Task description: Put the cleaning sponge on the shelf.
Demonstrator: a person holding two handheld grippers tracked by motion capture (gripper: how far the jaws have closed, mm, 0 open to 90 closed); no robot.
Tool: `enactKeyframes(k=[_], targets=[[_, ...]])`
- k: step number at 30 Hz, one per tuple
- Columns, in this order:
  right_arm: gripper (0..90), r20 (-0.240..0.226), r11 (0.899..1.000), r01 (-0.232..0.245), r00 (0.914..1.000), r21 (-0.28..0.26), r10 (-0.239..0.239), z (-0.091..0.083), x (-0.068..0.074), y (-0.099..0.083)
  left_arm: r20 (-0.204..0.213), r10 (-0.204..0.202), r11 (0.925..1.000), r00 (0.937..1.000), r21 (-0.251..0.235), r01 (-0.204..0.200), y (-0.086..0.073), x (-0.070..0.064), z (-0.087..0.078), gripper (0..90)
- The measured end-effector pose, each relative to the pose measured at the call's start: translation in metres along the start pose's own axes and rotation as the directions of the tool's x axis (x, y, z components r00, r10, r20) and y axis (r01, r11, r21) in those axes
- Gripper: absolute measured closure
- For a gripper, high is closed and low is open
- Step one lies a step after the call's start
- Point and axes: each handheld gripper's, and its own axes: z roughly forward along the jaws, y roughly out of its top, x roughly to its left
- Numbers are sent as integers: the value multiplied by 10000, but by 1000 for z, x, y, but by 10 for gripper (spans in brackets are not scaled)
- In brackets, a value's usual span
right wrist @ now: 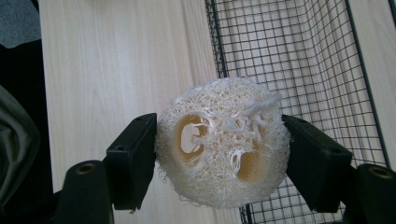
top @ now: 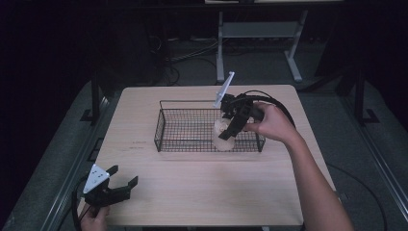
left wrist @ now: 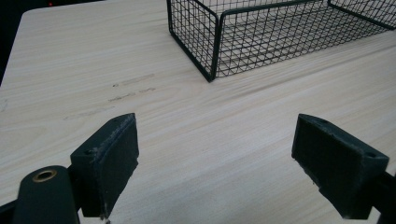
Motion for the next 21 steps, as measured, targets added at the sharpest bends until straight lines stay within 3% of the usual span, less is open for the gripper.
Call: enactKeyframes(k=[10,21], targets=[[293,105,9998,-207,9997,42,206,-4,-16,8,15,34,10000,10000,-33,-34,0,-1,0,139],[294,132,9972,-739,9972,102,738,2,-40,14,30,52,10000,10000,-3,-52,0,-2,0,139]])
